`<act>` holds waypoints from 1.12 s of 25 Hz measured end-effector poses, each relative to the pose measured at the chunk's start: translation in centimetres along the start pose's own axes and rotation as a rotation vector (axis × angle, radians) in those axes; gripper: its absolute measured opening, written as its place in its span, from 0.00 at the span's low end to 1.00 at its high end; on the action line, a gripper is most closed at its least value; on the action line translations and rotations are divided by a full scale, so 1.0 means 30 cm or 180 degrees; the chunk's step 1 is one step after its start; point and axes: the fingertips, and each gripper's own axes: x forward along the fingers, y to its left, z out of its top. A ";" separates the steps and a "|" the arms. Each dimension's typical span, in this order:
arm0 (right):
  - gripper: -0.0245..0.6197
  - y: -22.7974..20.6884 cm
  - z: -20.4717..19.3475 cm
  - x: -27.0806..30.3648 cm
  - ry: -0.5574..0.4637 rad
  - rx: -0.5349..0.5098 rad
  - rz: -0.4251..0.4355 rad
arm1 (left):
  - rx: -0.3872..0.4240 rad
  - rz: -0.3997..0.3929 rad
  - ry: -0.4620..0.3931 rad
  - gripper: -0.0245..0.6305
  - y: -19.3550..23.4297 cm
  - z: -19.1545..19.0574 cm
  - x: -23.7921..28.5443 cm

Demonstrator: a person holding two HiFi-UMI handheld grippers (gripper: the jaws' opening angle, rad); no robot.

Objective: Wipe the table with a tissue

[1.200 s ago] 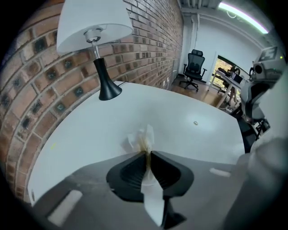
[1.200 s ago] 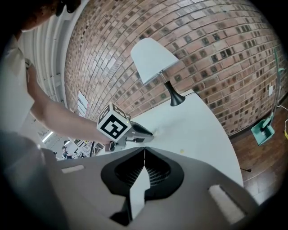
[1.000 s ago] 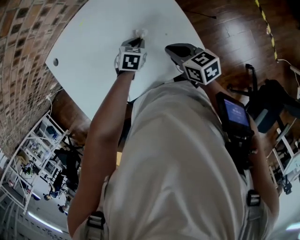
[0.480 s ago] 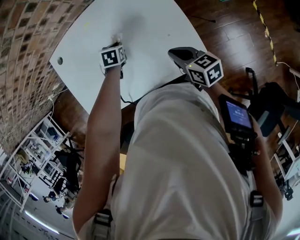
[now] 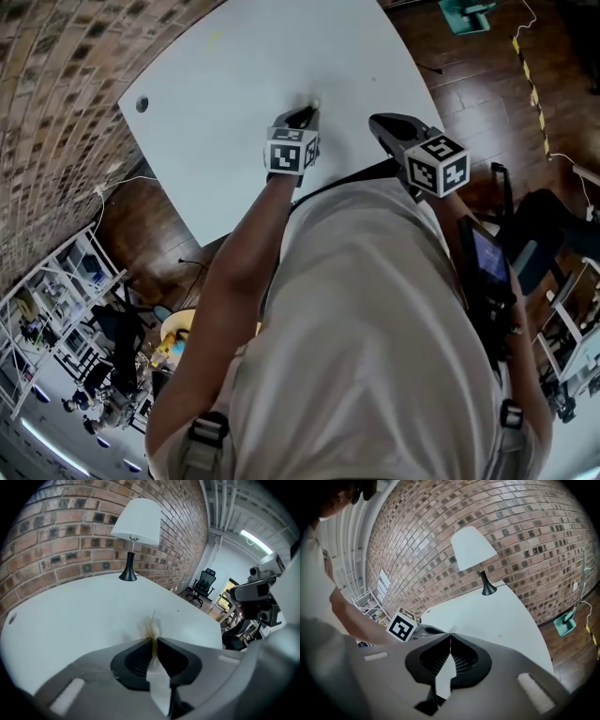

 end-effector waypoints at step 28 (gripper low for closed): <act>0.05 -0.392 0.067 -0.279 -0.0110 0.0368 -0.0041 | 0.0195 0.1022 0.0751 0.10 0.236 0.094 0.146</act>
